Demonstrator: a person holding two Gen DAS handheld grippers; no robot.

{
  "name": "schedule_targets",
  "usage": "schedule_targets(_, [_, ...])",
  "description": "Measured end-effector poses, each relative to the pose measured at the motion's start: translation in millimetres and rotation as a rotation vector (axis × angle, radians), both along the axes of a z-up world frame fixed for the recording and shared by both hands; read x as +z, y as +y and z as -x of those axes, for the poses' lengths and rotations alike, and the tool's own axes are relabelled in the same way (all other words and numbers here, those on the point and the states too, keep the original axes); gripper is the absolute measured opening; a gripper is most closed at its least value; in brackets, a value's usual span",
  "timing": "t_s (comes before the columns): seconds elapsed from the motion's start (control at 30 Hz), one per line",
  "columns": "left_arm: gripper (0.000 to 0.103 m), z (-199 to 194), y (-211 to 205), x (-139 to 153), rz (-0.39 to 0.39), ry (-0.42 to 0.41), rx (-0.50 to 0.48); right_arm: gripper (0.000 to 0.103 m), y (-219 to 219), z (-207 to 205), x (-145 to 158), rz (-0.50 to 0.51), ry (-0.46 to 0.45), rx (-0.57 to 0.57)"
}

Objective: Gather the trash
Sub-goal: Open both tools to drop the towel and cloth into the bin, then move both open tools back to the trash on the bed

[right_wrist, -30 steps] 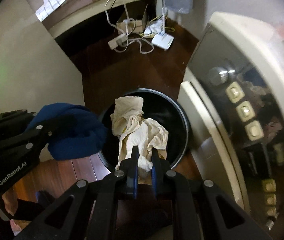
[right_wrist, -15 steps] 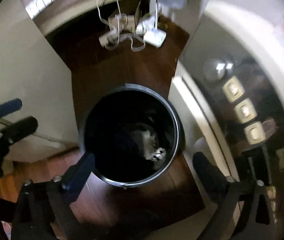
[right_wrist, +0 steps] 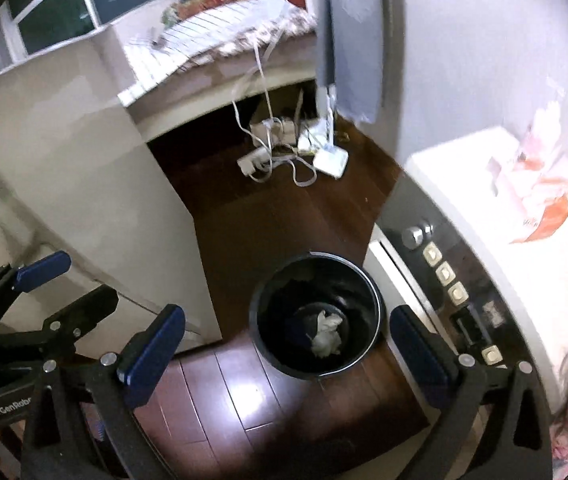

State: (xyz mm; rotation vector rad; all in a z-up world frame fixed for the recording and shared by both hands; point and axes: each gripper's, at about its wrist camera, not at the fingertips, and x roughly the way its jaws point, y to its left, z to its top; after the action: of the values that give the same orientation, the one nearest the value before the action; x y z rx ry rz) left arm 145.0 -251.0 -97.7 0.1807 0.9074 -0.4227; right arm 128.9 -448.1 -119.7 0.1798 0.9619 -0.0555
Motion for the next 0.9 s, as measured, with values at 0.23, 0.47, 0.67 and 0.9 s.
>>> schedule_targets(0.23, [0.080, 32.5, 52.5, 51.8, 0.024, -0.084, 0.083, 0.103, 49.5, 31.6, 70.2, 0.023, -0.080, 0.038])
schedule_targets(0.47, [0.087, 52.3, 115.1, 85.9, 0.052, -0.161, 0.189, 0.103, 122.5, 47.7, 121.4, 0.078, -0.166, 0.122])
schedule_targets(0.67, [0.089, 65.9, 159.2, 103.4, 0.064, -0.206, 0.278, 0.103, 179.2, 54.3, 153.8, 0.091, -0.224, 0.198])
schedule_targets(0.9, [0.099, 78.0, 213.9, 123.6, 0.055, -0.272, 0.380, 0.103, 231.4, 57.5, 184.1, 0.090, -0.293, 0.268])
